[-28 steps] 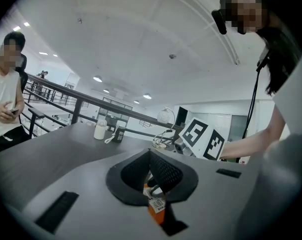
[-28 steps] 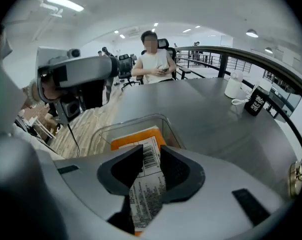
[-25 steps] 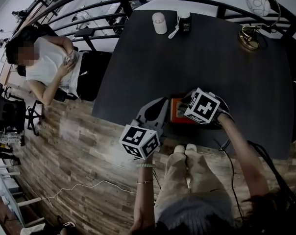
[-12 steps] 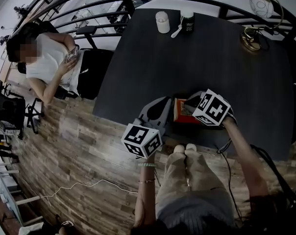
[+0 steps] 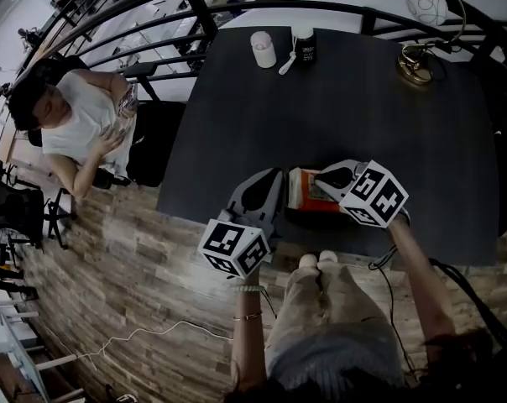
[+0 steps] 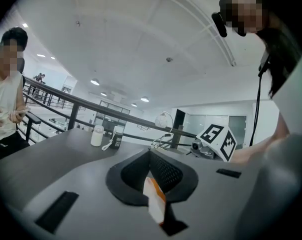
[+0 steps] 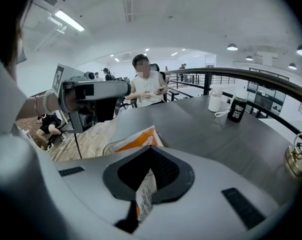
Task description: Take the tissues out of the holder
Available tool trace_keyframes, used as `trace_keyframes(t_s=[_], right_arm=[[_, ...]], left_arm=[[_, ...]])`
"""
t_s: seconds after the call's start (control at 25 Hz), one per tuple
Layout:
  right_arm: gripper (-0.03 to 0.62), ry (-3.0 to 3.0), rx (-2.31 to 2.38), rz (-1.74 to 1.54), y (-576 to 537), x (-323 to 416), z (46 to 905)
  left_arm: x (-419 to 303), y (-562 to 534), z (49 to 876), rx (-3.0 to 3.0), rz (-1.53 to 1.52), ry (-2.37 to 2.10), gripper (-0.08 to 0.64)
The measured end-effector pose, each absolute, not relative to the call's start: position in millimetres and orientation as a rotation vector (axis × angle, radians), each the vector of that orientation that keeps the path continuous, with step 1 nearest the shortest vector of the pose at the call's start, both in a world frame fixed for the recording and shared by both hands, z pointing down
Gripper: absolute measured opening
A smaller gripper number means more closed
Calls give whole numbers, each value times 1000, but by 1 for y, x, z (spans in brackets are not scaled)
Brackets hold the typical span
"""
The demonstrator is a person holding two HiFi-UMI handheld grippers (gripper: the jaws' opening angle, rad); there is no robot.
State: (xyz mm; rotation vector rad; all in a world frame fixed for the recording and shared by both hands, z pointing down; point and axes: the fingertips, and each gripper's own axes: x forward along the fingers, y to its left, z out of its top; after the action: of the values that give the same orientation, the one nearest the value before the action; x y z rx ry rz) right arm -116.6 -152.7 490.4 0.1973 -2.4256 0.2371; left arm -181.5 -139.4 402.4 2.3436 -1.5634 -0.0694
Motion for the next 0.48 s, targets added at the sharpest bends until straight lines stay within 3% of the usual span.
trace_keyframes(t_s=[0.48], right_arm=[[12, -2593, 271, 194, -156, -103, 424]], left_arm=[[-170, -148, 374, 2428, -64, -1549, 8]])
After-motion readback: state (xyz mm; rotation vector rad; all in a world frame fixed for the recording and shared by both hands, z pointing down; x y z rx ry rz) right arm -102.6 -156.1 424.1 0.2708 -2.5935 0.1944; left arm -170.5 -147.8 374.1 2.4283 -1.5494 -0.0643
